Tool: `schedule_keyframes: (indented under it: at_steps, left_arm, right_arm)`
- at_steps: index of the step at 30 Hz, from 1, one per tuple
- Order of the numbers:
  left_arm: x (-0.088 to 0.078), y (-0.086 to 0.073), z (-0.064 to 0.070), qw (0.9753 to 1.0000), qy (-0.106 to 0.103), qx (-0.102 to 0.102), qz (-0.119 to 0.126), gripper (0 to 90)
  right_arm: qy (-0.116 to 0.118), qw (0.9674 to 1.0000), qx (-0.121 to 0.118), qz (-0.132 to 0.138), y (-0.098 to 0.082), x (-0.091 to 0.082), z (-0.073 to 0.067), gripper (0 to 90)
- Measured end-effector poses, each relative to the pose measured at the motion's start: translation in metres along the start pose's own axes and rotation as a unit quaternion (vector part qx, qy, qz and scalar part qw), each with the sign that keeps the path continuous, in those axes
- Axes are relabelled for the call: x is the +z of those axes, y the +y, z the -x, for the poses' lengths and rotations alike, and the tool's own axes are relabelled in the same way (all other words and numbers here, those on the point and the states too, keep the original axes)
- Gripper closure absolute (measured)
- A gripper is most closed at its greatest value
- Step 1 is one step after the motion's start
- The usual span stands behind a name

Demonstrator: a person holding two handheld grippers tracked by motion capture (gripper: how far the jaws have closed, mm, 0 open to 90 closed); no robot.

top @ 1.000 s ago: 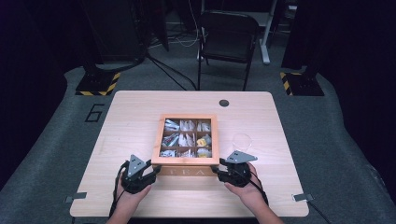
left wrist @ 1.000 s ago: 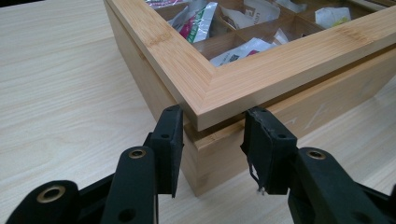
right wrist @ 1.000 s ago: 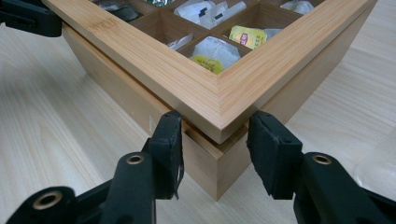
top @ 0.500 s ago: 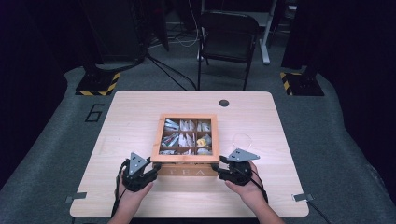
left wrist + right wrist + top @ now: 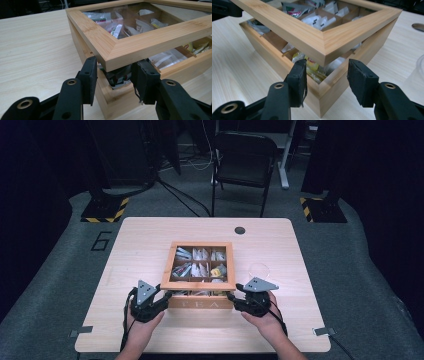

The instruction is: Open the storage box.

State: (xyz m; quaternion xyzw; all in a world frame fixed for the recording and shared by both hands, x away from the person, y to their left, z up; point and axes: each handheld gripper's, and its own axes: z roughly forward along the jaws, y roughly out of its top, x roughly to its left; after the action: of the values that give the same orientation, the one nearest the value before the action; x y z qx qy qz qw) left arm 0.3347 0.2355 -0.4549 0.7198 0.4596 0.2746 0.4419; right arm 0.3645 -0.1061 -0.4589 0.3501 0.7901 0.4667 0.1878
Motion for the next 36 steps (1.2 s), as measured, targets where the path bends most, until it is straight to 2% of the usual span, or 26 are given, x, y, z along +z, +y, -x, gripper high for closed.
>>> schedule_keyframes:
  at_steps: [5,12,20,24,30,31,34,36]
  left_arm:
    - [-0.001,0.004,-0.001,1.0,0.001,-0.001,0.004,55.7]
    - [-0.002,0.009,-0.003,0.9997,0.007,0.001,0.022,55.7]
    - [-0.004,0.016,-0.003,0.9994,0.012,0.006,0.031,55.7]
    - [-0.004,0.02,-0.003,0.999,0.015,0.004,0.042,55.7]
    - [-0.005,0.026,-0.007,0.9989,0.017,0.006,0.043,55.7]
    - [-0.004,0.026,-0.006,0.9984,0.021,0.003,0.052,55.7]
    - [-0.004,0.03,-0.008,0.9983,0.022,0.003,0.055,55.7]
    - [-0.004,0.032,-0.008,0.9982,0.022,0.004,0.055,55.8]
  right_arm:
    - [-0.006,0.9999,-0.001,0.01,0.006,-0.004,0.001,49.3]
    - [-0.004,0.9999,-0.005,0.016,0.012,-0.006,0.005,49.2]
    - [-0.006,0.9997,-0.006,0.025,0.022,-0.007,0.005,47.9]
    - [-0.006,0.9995,-0.003,0.03,0.027,-0.007,0.005,46.4]
    - [-0.016,0.9991,-0.013,0.036,0.037,-0.005,0.008,46.1]
    - [-0.019,0.9991,-0.011,0.038,0.038,-0.005,0.009,45.8]
    - [-0.016,0.9991,-0.005,0.039,0.041,-0.004,0.01,46.1]
    - [-0.019,0.9989,-0.009,0.043,0.043,-0.003,0.01,46.1]
